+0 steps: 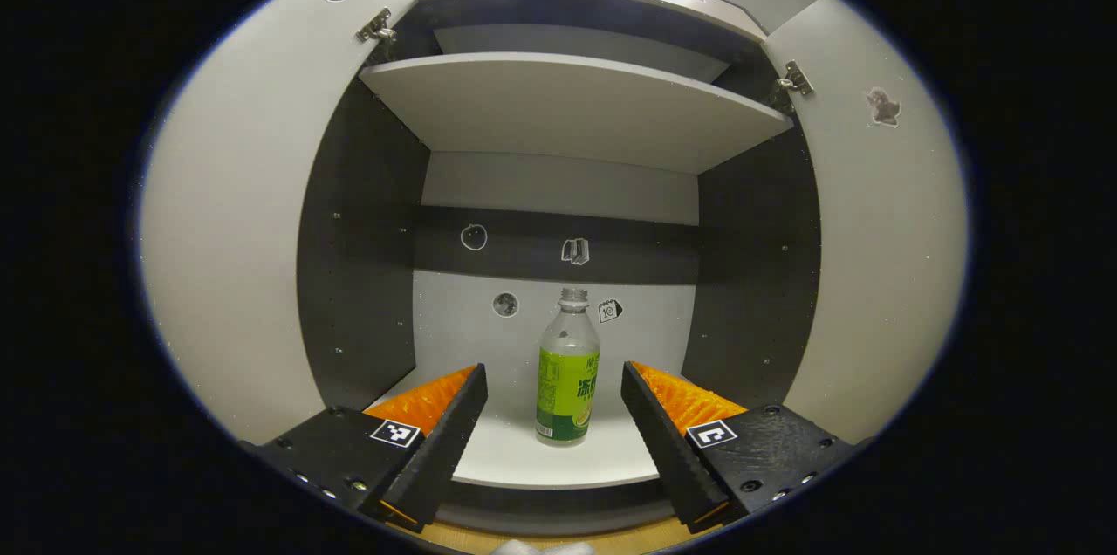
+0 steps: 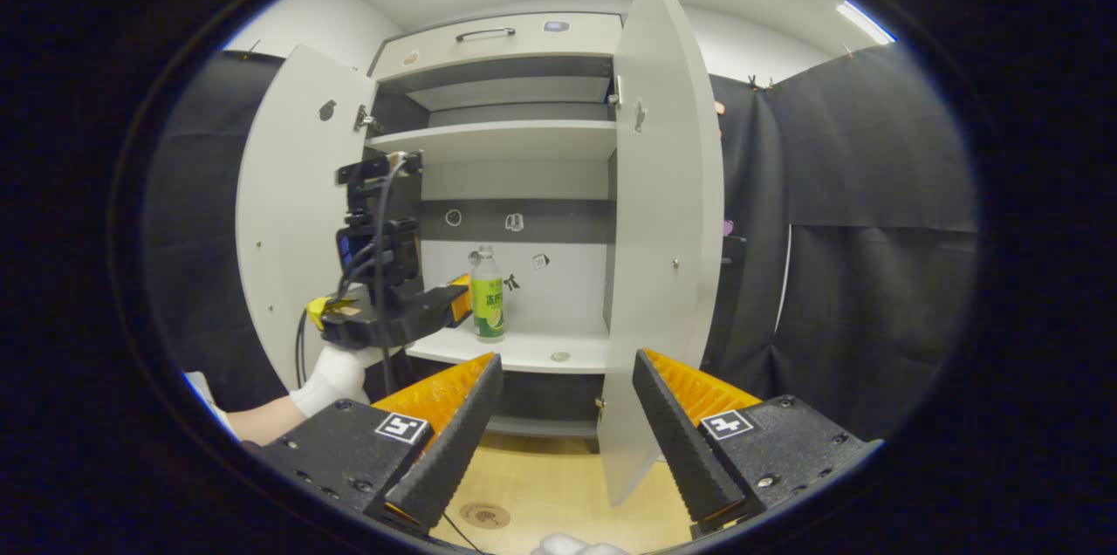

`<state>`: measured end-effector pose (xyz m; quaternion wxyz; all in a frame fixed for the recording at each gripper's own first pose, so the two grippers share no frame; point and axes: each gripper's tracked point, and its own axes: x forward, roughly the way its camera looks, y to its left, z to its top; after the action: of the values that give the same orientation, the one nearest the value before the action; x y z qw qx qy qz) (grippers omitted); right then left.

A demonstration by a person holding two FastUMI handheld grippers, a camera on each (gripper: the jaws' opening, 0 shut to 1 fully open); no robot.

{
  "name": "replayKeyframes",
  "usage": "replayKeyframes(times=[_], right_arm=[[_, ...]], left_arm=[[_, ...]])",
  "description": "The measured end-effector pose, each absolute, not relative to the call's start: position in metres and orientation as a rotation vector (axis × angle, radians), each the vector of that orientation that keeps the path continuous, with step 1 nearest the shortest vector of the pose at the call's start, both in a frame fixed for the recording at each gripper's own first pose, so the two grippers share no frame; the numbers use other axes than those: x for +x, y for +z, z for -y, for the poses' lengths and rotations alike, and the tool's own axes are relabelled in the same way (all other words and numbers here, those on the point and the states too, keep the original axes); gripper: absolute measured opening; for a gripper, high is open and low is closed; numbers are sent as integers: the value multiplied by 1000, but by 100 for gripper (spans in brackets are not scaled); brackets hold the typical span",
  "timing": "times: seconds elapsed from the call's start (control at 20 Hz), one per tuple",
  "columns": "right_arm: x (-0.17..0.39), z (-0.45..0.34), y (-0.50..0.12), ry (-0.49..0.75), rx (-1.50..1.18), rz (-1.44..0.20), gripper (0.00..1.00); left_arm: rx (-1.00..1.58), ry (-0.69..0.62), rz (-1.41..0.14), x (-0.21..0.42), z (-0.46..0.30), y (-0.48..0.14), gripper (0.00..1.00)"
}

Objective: Grasp the bottle in the cabinet with the left hand and place it on the coaster, then close the right door with the right hand and the left door with the left hand.

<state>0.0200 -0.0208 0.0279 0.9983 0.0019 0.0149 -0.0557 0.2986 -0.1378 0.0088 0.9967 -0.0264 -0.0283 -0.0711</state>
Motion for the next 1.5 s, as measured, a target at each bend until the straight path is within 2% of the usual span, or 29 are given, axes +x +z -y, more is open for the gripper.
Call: replayKeyframes(times=[0.1, 0.2, 0.25, 0.35, 0.5, 0.55, 0.6, 0.75, 0.8, 0.85, 0.9, 1.15, 1.2, 1.25, 1.3, 1.35, 1.4, 1.5], right_arm=[[23, 23, 25, -122, -1, -42, 99], [25, 24, 19, -127, -1, -62, 95], [27, 25, 16, -131, -1, -72, 99], [28, 30, 8, -134, 4, -96, 99], [28, 40, 1, -149, 17, -112, 99], [28, 42, 0, -153, 23, -116, 95], [28, 43, -1, -156, 28, -120, 99], [25, 46, -1, -159, 32, -125, 99], [23, 47, -2, -162, 29, -123, 99], [21, 48, -1, -166, 28, -119, 95], [20, 50, 0, -169, 30, -118, 99], [10, 50, 2, -173, 46, -103, 99], [7, 50, 1, -174, 44, -100, 95], [5, 50, 1, -173, 43, -99, 99], [1, 50, 0, -173, 43, -98, 95], [-1, 50, -1, -173, 46, -98, 99], [-5, 50, -3, -173, 49, -101, 99], [-11, 51, -6, -171, 57, -105, 99]], left_arm=[[-53, -142, 36, 323, 150, -2, 95], [-70, -145, 23, 346, 160, -10, 95], [-62, -133, 19, 356, 160, -14, 95], [-37, -111, 11, 372, 161, -21, 95], [-42, -114, -11, 389, 163, -30, 95], [-42, -105, -11, 393, 162, -32, 95], [-38, -96, -17, 398, 161, -35, 95], [-44, -79, -28, 399, 160, -36, 94], [-44, -76, -28, 403, 160, -36, 77], [-49, -84, -32, 402, 162, -37, 78], [-53, -91, -32, 398, 161, -35, 77], [-19, -153, 32, 355, 164, -13, 76], [-16, -168, 42, 342, 166, -8, 76], [-16, -182, 49, 330, 166, -5, 76], [-17, -192, 54, 317, 165, -3, 76], [-23, -199, 62, 302, 163, -1, 80], [-31, -207, 66, 286, 161, 3, 76], [-48, -227, 68, 253, 157, 2, 76]])
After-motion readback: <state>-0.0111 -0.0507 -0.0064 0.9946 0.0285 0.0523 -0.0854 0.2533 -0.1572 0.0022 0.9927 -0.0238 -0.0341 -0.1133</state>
